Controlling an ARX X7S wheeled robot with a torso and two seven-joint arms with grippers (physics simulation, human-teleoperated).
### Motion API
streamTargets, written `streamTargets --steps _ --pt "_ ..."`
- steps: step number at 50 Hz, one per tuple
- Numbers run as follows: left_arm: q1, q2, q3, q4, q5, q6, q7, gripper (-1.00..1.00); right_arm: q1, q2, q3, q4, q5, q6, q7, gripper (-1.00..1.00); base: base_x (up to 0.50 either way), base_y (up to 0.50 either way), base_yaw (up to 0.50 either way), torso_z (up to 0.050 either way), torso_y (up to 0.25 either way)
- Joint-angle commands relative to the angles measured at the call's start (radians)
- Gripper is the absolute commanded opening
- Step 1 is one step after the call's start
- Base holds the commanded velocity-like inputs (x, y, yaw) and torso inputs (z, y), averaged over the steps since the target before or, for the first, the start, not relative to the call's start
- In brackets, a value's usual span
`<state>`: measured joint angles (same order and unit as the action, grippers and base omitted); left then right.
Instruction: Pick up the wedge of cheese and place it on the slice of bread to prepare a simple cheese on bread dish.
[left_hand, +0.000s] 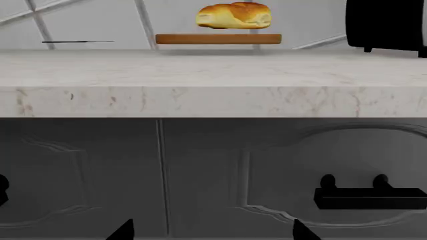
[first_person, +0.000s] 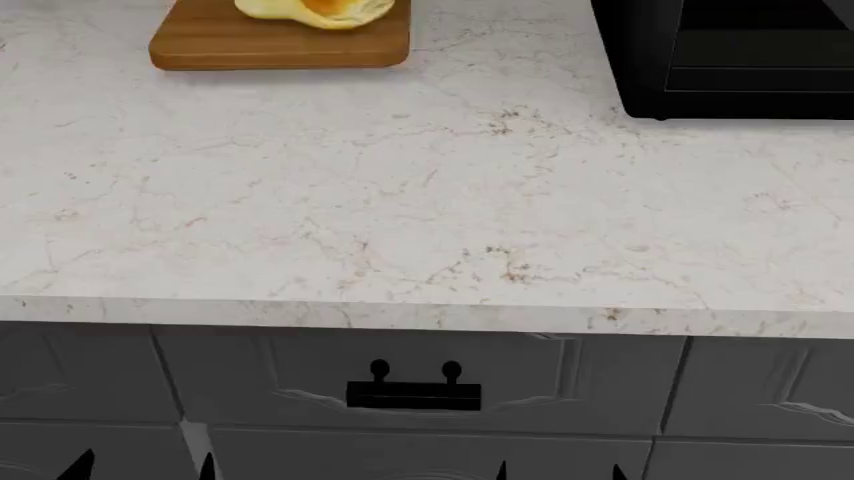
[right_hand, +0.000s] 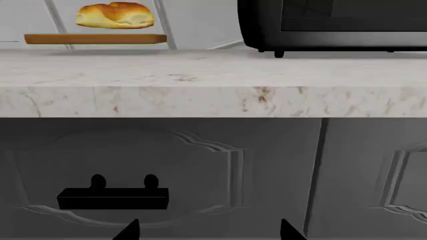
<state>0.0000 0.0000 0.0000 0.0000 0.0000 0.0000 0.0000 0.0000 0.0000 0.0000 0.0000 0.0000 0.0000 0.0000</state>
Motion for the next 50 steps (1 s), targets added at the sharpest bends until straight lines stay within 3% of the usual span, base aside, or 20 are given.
streamTargets --steps 1,11,12,17,26,33,50 --pt "0.000 -0.010 0.011 0.000 -0.010 0.000 -0.011 1.00 0.000 0.009 -0.013 0.000 0.009 0.000 0.013 1.00 0.00 0.00 0.00 0.000 0.000" --pt "0.010 -0.040 0.048 0.094 -0.016 -0.038 -0.054 1.00 -0.013 0.045 -0.040 -0.044 0.048 0.023 0.038 1.00 0.00 0.00 0.00 0.000 0.000" --pt "0.000 -0.038 0.045 0.004 -0.038 -0.002 -0.045 1.00 0.000 0.040 -0.048 -0.002 0.040 0.000 0.048 1.00 0.00 0.00 0.00 0.000 0.000" --pt "-0.005 -0.050 0.053 -0.012 -0.047 0.001 -0.059 1.00 0.000 0.050 -0.057 -0.013 0.045 0.008 0.069 1.00 0.00 0.00 0.00 0.000 0.000" --pt "-0.019 -0.077 0.063 0.052 -0.083 -0.066 -0.054 1.00 -0.003 0.073 -0.080 -0.131 0.057 0.111 0.083 1.00 0.00 0.00 0.00 0.047 0.027" --pt "-0.087 -0.132 0.088 0.347 -0.126 -0.340 -0.026 1.00 0.020 0.102 -0.087 -0.393 0.079 0.330 0.087 1.00 0.00 0.00 0.00 0.050 0.031" --pt "-0.410 -0.181 0.073 0.692 -0.181 -0.830 -0.082 1.00 0.270 0.154 -0.080 -0.667 0.130 0.789 0.093 1.00 0.00 0.00 0.00 0.050 0.031"
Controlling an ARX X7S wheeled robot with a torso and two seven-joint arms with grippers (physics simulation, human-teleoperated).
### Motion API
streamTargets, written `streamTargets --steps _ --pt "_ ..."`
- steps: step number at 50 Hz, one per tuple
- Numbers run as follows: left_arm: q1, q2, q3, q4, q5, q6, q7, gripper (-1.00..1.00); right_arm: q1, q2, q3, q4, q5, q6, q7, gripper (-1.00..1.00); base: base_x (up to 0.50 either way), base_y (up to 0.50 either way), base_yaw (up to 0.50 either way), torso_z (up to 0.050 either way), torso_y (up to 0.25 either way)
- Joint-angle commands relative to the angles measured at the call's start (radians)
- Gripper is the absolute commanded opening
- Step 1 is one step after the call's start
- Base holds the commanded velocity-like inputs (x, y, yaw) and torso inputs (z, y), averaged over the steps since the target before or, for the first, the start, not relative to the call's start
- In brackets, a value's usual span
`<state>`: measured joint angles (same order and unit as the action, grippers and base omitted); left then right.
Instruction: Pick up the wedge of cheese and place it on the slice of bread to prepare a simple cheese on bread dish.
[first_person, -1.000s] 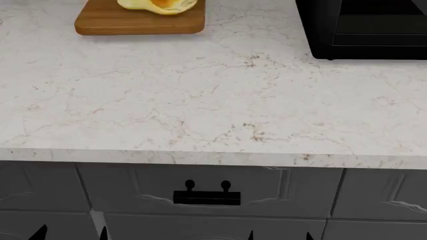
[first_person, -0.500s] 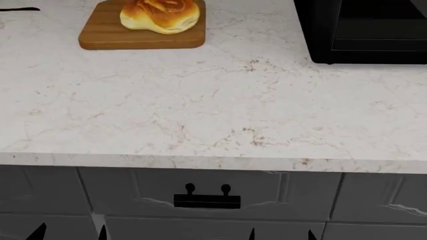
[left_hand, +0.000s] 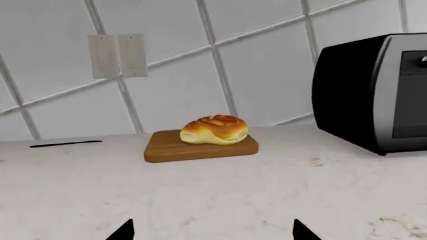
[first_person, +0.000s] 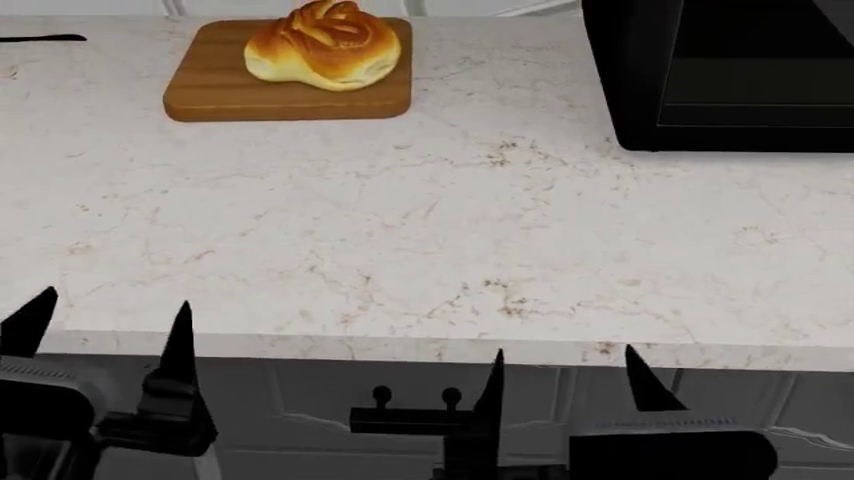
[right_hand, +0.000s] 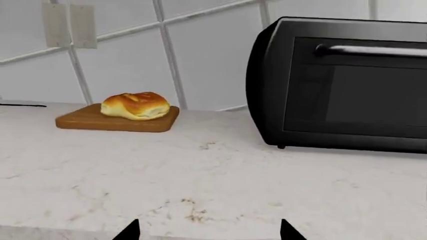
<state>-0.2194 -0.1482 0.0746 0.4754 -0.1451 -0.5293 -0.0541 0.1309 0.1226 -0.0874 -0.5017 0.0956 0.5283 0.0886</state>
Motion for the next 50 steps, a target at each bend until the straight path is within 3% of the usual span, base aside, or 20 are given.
streamTargets --steps 1,5,8,9,17,18,29,50 --pt "-0.205 -0.034 -0.002 0.226 -0.043 -0.324 -0.026 1.00 0.147 0.032 0.009 -0.168 0.039 0.273 0.004 1.00 0.00 0.00 0.00 0.050 0.031" --pt "-0.263 -0.030 -0.016 0.250 -0.060 -0.387 -0.032 1.00 0.192 0.045 -0.003 -0.174 0.034 0.301 0.006 1.00 0.00 0.00 0.00 0.050 0.030" --pt "-0.131 -0.032 0.013 0.111 -0.017 -0.182 -0.025 1.00 0.134 0.041 -0.007 -0.092 0.032 0.186 -0.002 1.00 0.00 0.00 0.00 0.050 0.030" --pt "-0.069 -0.033 0.024 -0.020 0.030 -0.032 -0.041 1.00 0.096 0.036 -0.011 0.000 0.022 0.081 -0.006 1.00 0.00 0.00 0.00 0.050 0.029" --pt "-0.069 -0.037 0.027 -0.027 0.026 -0.015 -0.045 1.00 0.095 0.041 -0.014 0.005 0.027 0.074 -0.001 1.00 0.00 0.00 0.00 0.040 0.024" --pt "-0.055 -0.059 0.069 -0.001 0.075 0.065 -0.041 1.00 0.093 0.047 -0.021 -0.009 0.017 0.067 0.002 1.00 0.00 0.00 0.00 0.000 0.000" --pt "-0.072 -0.051 0.056 -0.015 0.057 0.032 -0.059 1.00 0.112 0.058 -0.064 0.004 -0.008 0.080 0.015 1.00 0.02 0.04 0.00 0.000 0.000" --pt "-0.065 -0.060 0.066 -0.015 0.054 0.052 -0.073 1.00 0.113 0.061 -0.069 -0.021 0.014 0.089 0.024 1.00 0.15 0.43 0.00 0.000 0.000"
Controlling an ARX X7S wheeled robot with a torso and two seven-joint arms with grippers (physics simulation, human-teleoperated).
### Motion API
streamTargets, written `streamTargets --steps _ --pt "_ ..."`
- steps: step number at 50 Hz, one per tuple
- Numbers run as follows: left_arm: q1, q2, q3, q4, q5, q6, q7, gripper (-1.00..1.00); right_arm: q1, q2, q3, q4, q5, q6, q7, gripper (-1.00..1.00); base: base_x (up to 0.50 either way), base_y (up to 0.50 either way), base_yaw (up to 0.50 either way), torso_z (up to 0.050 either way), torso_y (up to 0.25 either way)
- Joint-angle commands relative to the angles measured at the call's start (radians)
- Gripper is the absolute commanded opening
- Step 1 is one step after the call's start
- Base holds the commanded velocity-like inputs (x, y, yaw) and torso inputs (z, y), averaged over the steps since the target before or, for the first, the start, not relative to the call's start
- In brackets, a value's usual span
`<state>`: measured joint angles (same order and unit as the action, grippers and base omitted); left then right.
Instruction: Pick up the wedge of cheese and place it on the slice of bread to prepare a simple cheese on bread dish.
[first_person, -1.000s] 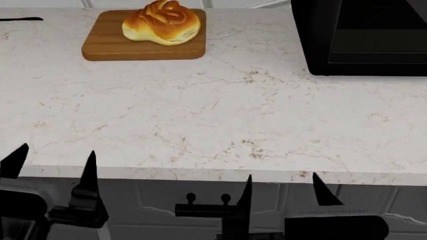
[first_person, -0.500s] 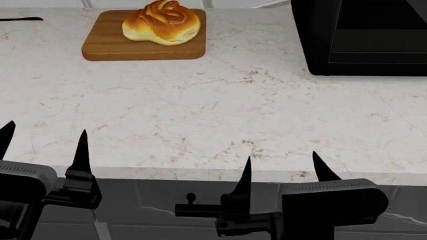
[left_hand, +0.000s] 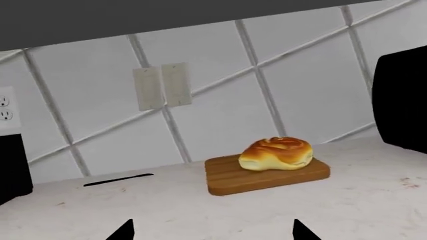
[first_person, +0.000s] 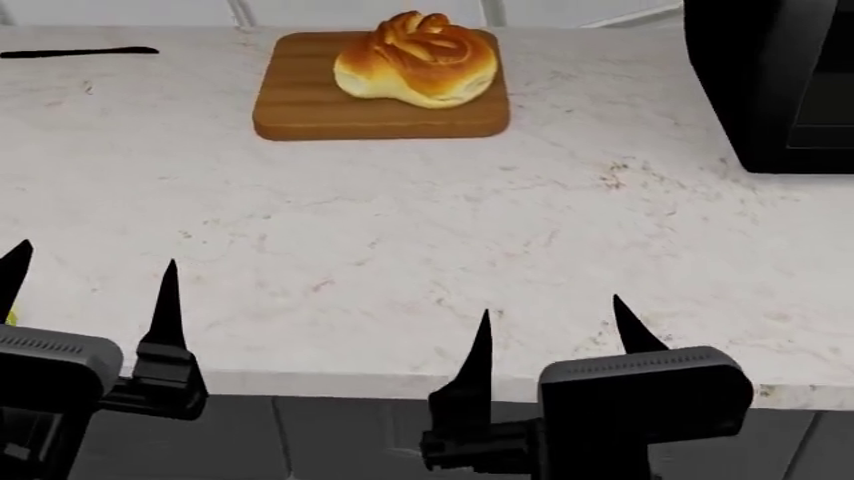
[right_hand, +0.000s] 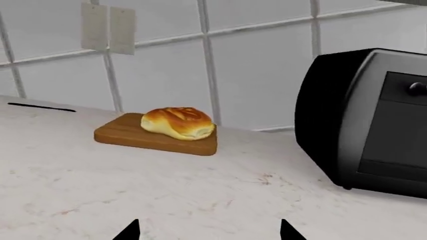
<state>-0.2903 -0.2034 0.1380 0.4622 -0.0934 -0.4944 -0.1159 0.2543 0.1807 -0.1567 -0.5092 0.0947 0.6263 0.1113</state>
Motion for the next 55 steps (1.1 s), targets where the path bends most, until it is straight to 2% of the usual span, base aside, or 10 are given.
streamTargets --steps 1,35,55 --pt "0.006 -0.004 0.001 -0.003 0.002 0.018 -0.014 1.00 -0.011 0.004 -0.001 -0.013 0.014 -0.011 0.003 1.00 0.22 0.41 0.00 0.000 0.000" --pt "0.004 -0.019 0.012 0.003 -0.025 0.023 -0.020 1.00 -0.009 0.011 -0.002 -0.014 0.043 -0.017 0.021 1.00 0.24 0.41 0.00 0.000 0.000" --pt "0.001 -0.025 0.016 0.005 -0.035 0.025 -0.031 1.00 -0.021 0.017 0.016 -0.006 0.069 -0.040 0.029 1.00 0.37 0.14 0.00 0.000 0.000"
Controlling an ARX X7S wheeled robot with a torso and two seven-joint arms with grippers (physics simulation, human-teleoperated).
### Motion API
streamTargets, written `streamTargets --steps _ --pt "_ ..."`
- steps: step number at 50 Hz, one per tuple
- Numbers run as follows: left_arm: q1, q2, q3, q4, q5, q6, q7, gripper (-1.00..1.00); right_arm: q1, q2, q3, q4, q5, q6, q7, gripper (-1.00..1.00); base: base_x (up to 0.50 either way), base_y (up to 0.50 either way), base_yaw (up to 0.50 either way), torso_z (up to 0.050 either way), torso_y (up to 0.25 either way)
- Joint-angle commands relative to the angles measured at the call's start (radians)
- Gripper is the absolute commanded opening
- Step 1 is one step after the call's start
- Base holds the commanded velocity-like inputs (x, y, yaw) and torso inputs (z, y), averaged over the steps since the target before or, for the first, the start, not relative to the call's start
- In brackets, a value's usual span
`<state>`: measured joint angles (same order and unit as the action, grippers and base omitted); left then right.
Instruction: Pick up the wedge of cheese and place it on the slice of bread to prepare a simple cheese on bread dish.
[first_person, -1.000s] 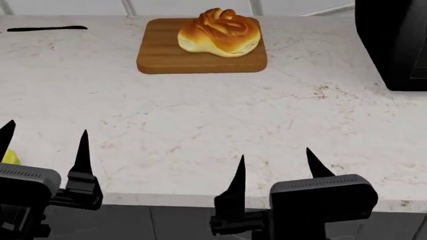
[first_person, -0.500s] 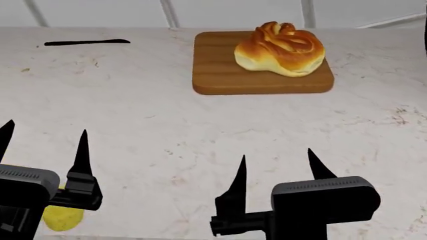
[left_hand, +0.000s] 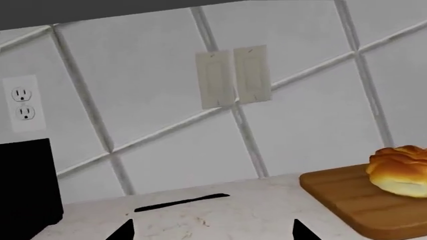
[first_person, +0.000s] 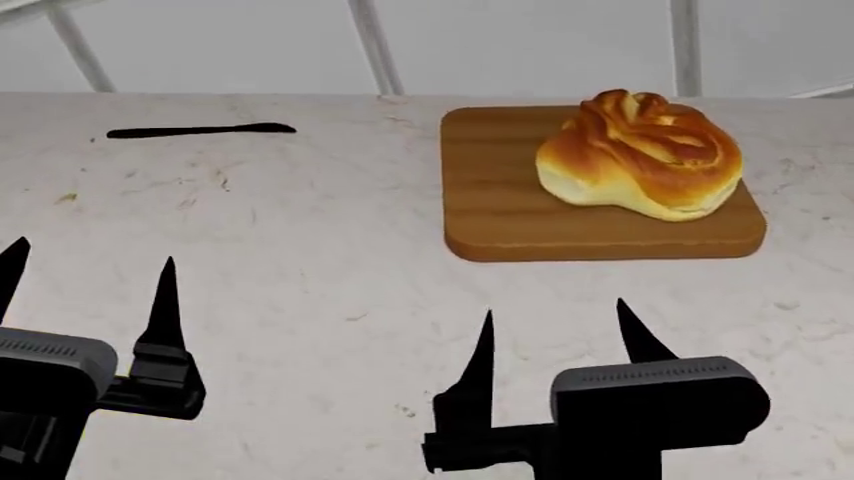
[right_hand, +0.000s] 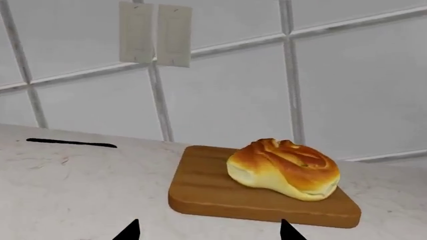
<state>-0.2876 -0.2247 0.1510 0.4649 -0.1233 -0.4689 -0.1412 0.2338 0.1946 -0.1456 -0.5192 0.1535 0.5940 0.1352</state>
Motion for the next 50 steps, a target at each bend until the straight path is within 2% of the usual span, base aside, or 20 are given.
streamTargets --steps 1,28,36,40,41,42,44,49,50 --pt "-0.001 -0.003 0.002 0.000 -0.006 0.000 -0.007 1.00 -0.011 0.005 0.021 -0.001 0.014 -0.019 0.010 1.00 0.42 0.02 0.00 0.000 0.000" --pt "-0.002 -0.013 0.009 0.001 -0.015 0.005 -0.021 1.00 -0.025 0.019 0.026 -0.025 0.033 -0.022 0.027 1.00 0.48 0.02 0.00 0.000 0.001" --pt "0.011 -0.023 0.004 0.020 -0.013 0.005 -0.031 1.00 -0.045 0.023 0.030 -0.046 0.046 -0.024 0.031 1.00 0.03 0.00 0.00 0.000 0.000" --pt "0.027 -0.029 -0.039 0.055 -0.061 -0.009 -0.024 1.00 -0.067 0.029 0.043 -0.067 0.055 -0.022 0.034 1.00 0.02 0.00 -0.01 0.000 0.000" --pt "0.022 -0.083 0.017 0.051 0.089 -0.011 -0.085 1.00 -0.073 0.031 0.043 -0.071 0.056 -0.024 0.034 1.00 0.02 0.00 -0.01 0.000 0.000" --pt "0.030 -0.063 -0.071 0.061 -0.015 -0.025 -0.060 1.00 -0.077 0.032 0.042 -0.073 0.056 -0.024 0.033 1.00 0.02 0.00 0.00 0.000 0.000" --pt "0.035 -0.099 -0.112 0.041 0.031 -0.016 -0.096 1.00 -0.081 0.034 0.043 -0.075 0.061 -0.023 0.032 1.00 0.02 0.01 0.00 0.000 0.000" --pt "0.062 -0.082 -0.275 -0.009 -0.034 0.058 -0.140 1.00 -0.092 0.039 0.039 -0.092 0.068 -0.021 0.029 1.00 0.01 0.01 0.00 0.000 0.000" --pt "0.068 -0.102 -0.248 -0.006 0.018 0.072 -0.150 1.00 -0.093 0.040 0.038 -0.097 0.070 -0.018 0.030 1.00 0.01 0.01 0.00 0.000 0.000"
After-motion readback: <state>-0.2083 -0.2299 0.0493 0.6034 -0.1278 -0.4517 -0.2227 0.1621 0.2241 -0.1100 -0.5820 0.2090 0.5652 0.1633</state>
